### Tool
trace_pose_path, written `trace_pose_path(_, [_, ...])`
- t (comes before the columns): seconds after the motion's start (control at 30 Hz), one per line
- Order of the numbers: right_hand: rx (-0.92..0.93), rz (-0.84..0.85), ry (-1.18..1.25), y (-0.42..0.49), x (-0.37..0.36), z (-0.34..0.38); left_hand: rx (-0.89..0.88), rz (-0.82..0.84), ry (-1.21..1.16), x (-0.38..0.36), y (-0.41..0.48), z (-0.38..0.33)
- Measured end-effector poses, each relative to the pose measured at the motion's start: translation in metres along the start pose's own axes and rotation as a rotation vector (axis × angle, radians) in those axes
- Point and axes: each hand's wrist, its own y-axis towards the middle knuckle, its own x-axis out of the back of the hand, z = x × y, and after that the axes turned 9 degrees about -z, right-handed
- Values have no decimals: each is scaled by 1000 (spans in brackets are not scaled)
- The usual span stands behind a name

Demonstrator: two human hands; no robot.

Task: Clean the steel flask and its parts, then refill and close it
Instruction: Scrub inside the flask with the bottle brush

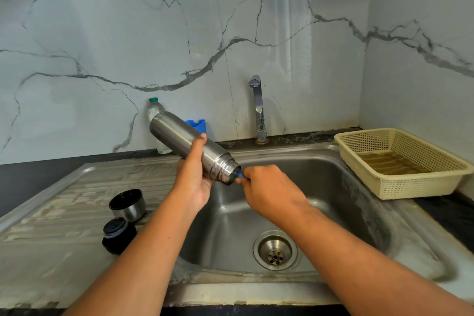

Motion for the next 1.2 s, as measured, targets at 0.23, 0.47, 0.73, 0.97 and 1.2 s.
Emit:
trace_pose_path(0.23, [29, 86, 153, -6, 13, -9, -22, -24, -94, 6, 2, -10])
trace_pose_path(0.47, [-17, 76, 284, -3, 7, -7, -3, 51, -10, 1, -3, 2])
trace_pose_path(0.73, [46, 79, 258, -2, 16, -10, -41, 36, -33, 5, 1, -6])
trace_pose_path(0.97, [-10, 122, 356, -1, 16, -14, -67, -9, -53, 11, 8, -9])
trace_pose_path(1.2, [-38, 137, 452, 1, 13, -16, -87, 11, -23, 6, 5, -8])
